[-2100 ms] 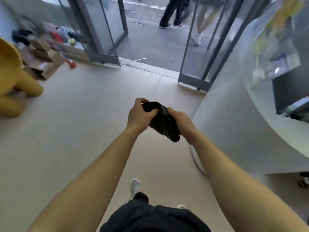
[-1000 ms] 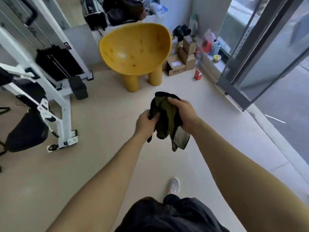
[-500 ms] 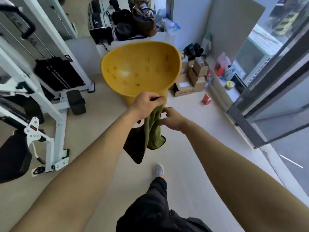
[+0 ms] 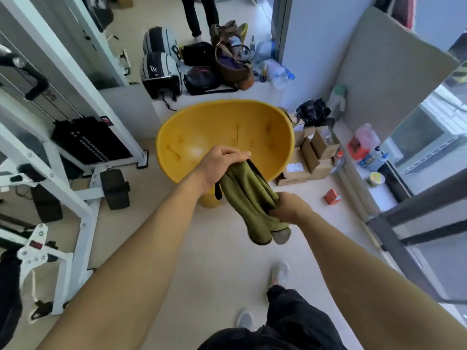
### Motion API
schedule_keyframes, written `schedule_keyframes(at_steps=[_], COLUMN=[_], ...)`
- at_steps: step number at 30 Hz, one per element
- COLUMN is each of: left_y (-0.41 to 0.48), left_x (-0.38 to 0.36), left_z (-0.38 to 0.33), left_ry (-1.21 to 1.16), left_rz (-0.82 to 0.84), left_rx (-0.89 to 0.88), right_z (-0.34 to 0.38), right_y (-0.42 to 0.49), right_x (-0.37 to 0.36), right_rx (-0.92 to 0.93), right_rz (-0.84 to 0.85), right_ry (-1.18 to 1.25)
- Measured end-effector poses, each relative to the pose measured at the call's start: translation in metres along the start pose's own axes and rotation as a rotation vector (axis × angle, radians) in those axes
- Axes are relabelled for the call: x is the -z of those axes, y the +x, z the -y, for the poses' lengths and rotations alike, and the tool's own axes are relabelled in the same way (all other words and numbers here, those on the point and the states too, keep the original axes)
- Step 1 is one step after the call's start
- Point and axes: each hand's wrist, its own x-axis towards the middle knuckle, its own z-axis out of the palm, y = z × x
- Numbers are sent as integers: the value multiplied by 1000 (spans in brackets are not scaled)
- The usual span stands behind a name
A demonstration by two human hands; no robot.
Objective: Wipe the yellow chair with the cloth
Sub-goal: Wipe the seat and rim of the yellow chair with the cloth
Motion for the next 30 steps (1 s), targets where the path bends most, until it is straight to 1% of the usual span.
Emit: schedule_keyframes(at_steps=[2, 4, 6, 9, 11, 14, 15, 16, 17, 18, 19, 22, 24, 28, 30], left_y=[42, 84, 131, 186, 228, 287, 303, 319, 334, 351, 368, 423, 458, 524, 554], left_x=[11, 24, 40, 56, 64, 74, 77, 80, 84, 88, 94, 112, 125, 149, 154], left_z=[1, 2, 1, -2, -8, -10, -8, -5, -1, 3, 7, 21, 30, 46, 57], left_ry=[10, 57, 87, 14, -65, -86, -81, -69, -43, -9, 31, 108, 145, 200, 244], left_rz=[-59, -113, -158, -258, -367, -492, -515, -526, -528, -519, -511, -468, -460, -570, -592], left_rx=[46, 95, 153, 220, 258, 266, 261, 260, 260, 267, 284, 320, 330, 284, 253], right_z=[-14, -24, -32, -41, -47, -44, -39, -30, -21, -10, 2, 41, 61, 83, 82], right_y=[46, 91, 137, 186, 219, 271, 289, 307, 326, 344, 364, 415, 447, 515, 549], right_x=[21, 49, 84, 122, 137, 162, 172, 183, 194, 207, 221, 268, 293, 321, 324], right_rx=[-28, -40, -42, -45, -95, -179, -194, -211, -224, -212, -181, -56, 0, 26, 32], right_rz=[-31, -47, -25, -2, 0, 60, 82, 84, 60, 1, -76, -294, -384, -455, -484], right_ry=[-88, -106, -118, -228, -267, -193, -113, 20, 179, 310, 385, 438, 470, 479, 444])
